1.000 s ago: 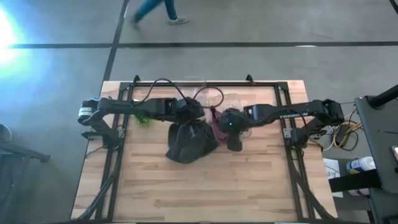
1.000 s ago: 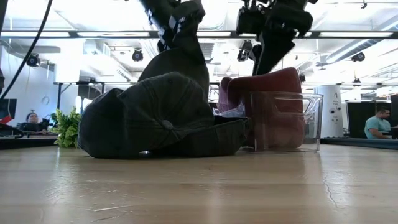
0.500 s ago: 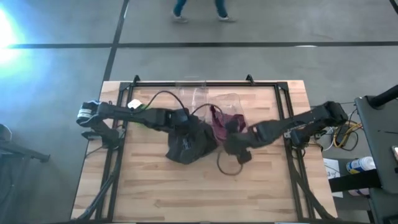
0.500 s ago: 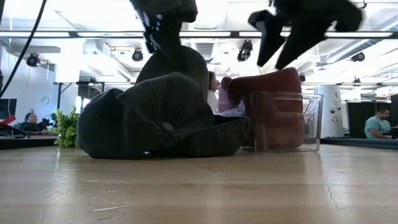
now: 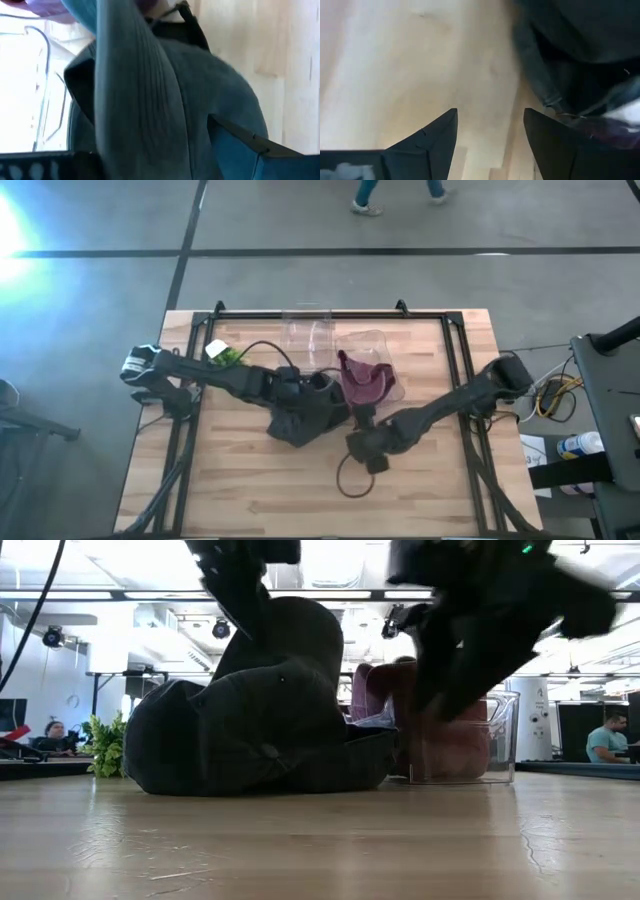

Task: Pick & Place hat
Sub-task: Put the bottom black cap into the left transparent bin

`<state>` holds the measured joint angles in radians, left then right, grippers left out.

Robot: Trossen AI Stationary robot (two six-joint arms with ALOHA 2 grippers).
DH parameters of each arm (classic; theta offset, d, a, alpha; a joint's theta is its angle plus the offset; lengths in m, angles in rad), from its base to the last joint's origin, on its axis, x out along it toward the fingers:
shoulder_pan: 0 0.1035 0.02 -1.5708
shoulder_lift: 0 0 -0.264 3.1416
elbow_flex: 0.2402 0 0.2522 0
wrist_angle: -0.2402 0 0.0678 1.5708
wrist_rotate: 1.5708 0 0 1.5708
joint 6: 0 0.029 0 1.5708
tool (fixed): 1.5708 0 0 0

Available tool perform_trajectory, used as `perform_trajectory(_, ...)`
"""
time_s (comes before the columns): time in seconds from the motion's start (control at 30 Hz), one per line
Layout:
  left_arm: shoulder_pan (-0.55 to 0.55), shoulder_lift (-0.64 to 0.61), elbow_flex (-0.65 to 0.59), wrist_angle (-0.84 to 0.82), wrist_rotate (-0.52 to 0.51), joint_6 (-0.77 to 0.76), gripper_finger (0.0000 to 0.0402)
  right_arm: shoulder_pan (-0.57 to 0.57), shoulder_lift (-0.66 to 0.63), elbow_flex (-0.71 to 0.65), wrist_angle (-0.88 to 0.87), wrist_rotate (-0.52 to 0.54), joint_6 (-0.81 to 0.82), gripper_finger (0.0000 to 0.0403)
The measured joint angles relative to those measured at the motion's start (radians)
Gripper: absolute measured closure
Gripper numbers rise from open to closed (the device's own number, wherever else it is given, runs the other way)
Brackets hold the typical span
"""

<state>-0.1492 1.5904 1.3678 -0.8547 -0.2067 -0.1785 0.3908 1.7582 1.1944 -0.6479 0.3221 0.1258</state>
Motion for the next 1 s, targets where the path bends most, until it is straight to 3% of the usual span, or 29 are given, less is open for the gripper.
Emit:
perform_trajectory(0.17,-0.058,-0.028,0.000,-0.085,-0.071,-0.032,0.0180,-0.003,0.100,0.078,0.001,0.242,0.105,0.0179)
perform_trajectory(0.27,-0.085,-0.054,-0.003,-0.106,-0.115,-0.053,0.0180,-0.018,0.123,0.101,-0.011,0.321,0.110,0.0179)
perform_trajectory(0.57,-0.101,-0.167,-0.115,-0.096,-0.161,-0.170,0.0180,-0.138,0.174,0.110,-0.057,0.363,0.143,0.0179)
perform_trajectory(0.73,-0.101,-0.237,-0.183,-0.082,-0.174,-0.264,0.0180,-0.189,0.164,0.113,-0.030,0.361,0.036,0.0179)
perform_trajectory(1.0,-0.102,-0.310,-0.217,-0.044,-0.214,-0.310,0.0180,-0.157,0.050,0.143,-0.030,0.350,-0.010,0.0179)
